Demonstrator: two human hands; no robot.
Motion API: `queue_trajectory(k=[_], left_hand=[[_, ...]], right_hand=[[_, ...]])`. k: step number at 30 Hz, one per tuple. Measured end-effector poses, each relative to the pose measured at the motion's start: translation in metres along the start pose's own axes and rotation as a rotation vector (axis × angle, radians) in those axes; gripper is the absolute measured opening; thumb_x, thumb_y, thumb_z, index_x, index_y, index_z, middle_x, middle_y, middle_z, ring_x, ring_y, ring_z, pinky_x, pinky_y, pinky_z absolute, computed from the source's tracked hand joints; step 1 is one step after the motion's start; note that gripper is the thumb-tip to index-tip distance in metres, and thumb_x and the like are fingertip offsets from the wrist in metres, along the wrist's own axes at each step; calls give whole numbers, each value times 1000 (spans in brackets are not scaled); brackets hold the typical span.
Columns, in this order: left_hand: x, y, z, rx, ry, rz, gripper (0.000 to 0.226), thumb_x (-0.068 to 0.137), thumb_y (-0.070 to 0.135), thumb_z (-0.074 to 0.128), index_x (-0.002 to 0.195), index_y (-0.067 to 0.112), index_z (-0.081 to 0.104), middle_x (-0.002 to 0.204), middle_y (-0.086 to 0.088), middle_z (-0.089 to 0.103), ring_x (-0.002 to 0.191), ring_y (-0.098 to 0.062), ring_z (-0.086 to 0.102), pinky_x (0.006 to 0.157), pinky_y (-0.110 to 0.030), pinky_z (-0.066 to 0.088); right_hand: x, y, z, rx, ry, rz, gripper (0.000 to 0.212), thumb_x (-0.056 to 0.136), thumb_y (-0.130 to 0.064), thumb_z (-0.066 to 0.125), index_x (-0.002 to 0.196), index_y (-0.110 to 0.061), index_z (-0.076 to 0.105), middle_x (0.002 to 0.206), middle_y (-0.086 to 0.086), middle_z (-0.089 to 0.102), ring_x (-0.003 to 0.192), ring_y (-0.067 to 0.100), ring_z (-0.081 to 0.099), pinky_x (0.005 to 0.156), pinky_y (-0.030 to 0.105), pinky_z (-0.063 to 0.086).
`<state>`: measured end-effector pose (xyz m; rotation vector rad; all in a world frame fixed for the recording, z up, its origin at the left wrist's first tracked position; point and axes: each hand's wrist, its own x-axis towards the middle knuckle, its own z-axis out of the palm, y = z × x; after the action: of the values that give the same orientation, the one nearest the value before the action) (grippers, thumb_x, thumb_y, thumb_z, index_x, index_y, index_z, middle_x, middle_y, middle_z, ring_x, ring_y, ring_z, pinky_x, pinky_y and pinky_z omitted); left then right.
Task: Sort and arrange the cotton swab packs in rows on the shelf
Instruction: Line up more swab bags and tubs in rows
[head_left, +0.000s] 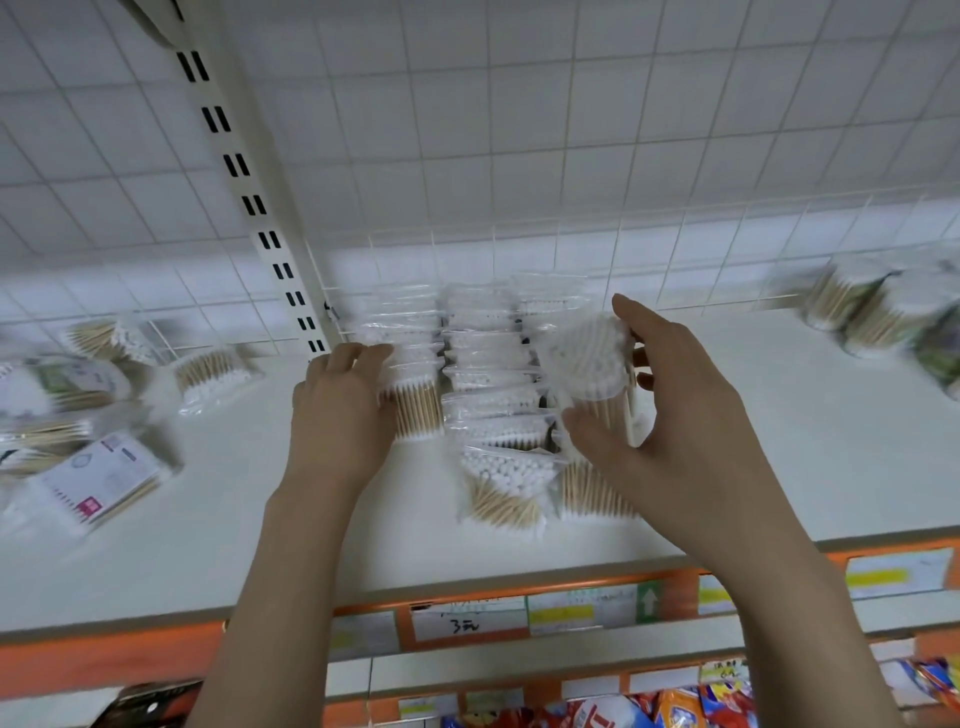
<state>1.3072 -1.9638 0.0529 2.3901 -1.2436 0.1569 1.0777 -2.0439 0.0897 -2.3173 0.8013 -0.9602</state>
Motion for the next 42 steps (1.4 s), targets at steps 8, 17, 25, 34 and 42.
queue_trajectory(k=[8, 17, 25, 34, 42], left_hand=[[-12, 17, -23, -22, 8, 100, 39, 86, 14, 59, 125, 16, 56, 128, -4, 53, 119, -28, 47, 98, -44, 38], [-22, 75, -41, -157, -1, 294, 30, 90, 28, 55, 119, 21, 59, 118, 5, 60, 110, -19, 54, 98, -38, 39], [-32, 137, -23, -177, -54, 377, 31, 90, 32, 53, 119, 23, 59, 118, 9, 59, 113, -16, 51, 98, -35, 35], [-51, 251, 31, -183, -23, 288, 26, 86, 24, 62, 110, 14, 66, 107, -3, 65, 96, -27, 60, 87, -44, 47], [-70, 328, 76, -143, -121, 288, 30, 88, 32, 58, 115, 21, 63, 110, 4, 63, 102, -20, 57, 88, -37, 43]], right_hand=[[-5, -8, 3, -1, 17, -3, 78, 77, -26, 69, 144, -23, 28, 113, -22, 38, 101, -25, 35, 83, -8, 23], [-12, -3, -16, -123, 69, 62, 77, 79, -23, 69, 144, -19, 28, 116, -22, 34, 105, -5, 29, 88, -8, 15], [-22, 37, -63, -158, 118, 119, 74, 75, -16, 67, 140, -18, 33, 109, -18, 36, 101, 1, 30, 86, -5, 20], [-33, 141, -151, -132, 36, 112, 73, 76, -16, 67, 139, -19, 32, 111, -19, 33, 104, 1, 31, 82, -7, 20], [-40, 215, -195, -146, -57, 145, 70, 78, -16, 64, 140, -18, 30, 118, -11, 32, 106, 2, 29, 74, 8, 19]])
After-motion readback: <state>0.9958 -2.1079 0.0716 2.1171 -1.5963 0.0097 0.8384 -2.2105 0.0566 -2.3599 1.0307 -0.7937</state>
